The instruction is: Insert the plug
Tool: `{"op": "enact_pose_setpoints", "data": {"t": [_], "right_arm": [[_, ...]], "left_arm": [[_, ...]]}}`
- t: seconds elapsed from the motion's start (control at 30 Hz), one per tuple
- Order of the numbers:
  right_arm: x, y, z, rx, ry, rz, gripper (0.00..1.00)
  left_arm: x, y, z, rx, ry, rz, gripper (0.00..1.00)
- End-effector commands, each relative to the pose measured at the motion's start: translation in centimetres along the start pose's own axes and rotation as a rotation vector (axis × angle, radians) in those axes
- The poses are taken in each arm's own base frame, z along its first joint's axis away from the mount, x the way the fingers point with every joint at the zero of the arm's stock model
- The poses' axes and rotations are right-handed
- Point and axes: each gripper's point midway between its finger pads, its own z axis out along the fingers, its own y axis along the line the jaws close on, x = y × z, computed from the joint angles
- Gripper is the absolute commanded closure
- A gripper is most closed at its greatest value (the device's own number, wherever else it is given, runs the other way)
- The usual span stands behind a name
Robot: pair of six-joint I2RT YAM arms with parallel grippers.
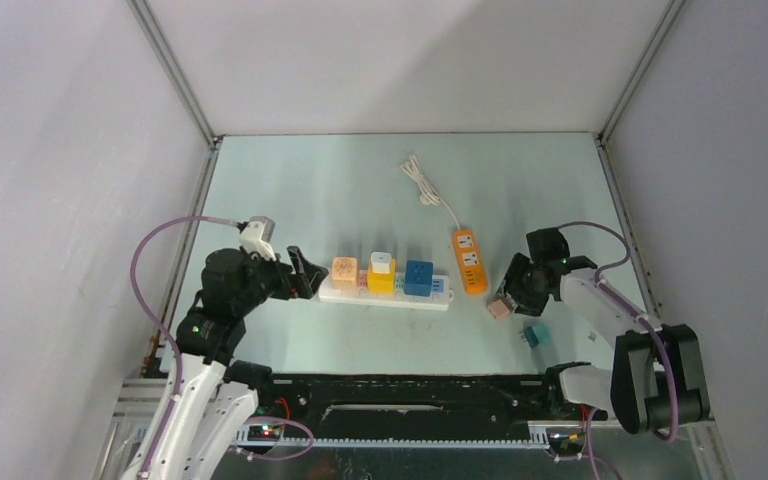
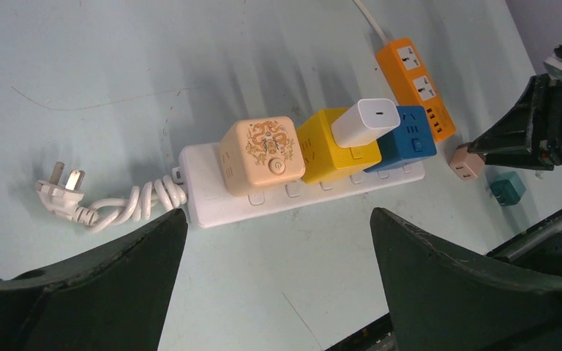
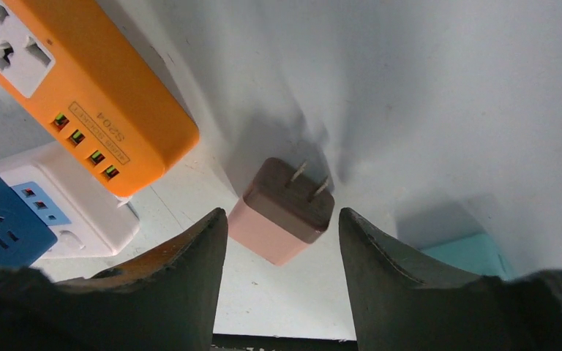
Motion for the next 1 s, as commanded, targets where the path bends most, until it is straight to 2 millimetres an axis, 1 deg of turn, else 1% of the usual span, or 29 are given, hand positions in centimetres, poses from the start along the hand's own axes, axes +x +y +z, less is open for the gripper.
{"op": "enact_pose_setpoints", "data": {"t": [0.0, 0.13, 0.2, 0.27, 0.37, 0.43, 0.47, 0.53, 0.67, 0.73, 0.8, 0.97], "right_arm": [[-0.1, 1.5, 1.0, -0.065, 0.025, 0.009, 0.42], [0.0, 1.6, 1.7, -0.066, 0.04, 0.01, 0.45], [-0.2, 1.5, 1.9, -0.06, 0.03, 0.001, 0.5], [-0.4, 1.2, 2.1, -0.036, 0.014, -0.016, 0.52], [-0.3, 0.5, 2.5, 0.0, 0.016, -0.033, 0.53], [-0.3, 0.7, 2.6, 0.001, 0.004, -0.074, 0.53], [-0.3, 1.3, 2.7, -0.018, -0.005, -0.115, 0.53], [-0.6, 1.7, 2.6, 0.006, -0.026, -0.173, 0.5], [-0.8, 1.7, 2.4, 0.102, -0.061, -0.283, 0.32], [-0.7, 1.5, 2.5, 0.146, -0.069, -0.331, 0.26], [-0.4, 1.3, 2.8, 0.186, -0.069, -0.365, 0.24], [0.1, 0.3, 3.4, 0.246, -0.044, -0.339, 0.26]], "left_arm": [[-0.1, -0.2, 0.1, 0.02, -0.018, -0.004, 0.02], [-0.1, -0.2, 0.1, 0.02, -0.017, -0.004, 0.02], [-0.2, -0.2, 0.1, 0.019, -0.02, -0.004, 0.02], [-0.1, -0.2, 0.1, 0.019, -0.02, -0.003, 0.02], [-0.2, -0.2, 0.0, 0.018, -0.021, -0.003, 0.02], [-0.1, -0.2, 0.1, 0.019, -0.02, -0.003, 0.02], [-0.2, -0.2, 0.0, 0.019, -0.021, -0.003, 0.02], [-0.2, -0.2, 0.1, 0.019, -0.02, -0.003, 0.02], [-0.2, -0.2, 0.0, 0.02, -0.021, -0.003, 0.02], [-0.2, -0.2, 0.0, 0.02, -0.021, -0.003, 0.02], [-0.2, -0.2, 0.0, 0.021, -0.021, -0.003, 0.02], [-0.2, -0.3, 0.0, 0.023, -0.022, -0.002, 0.02]]}}
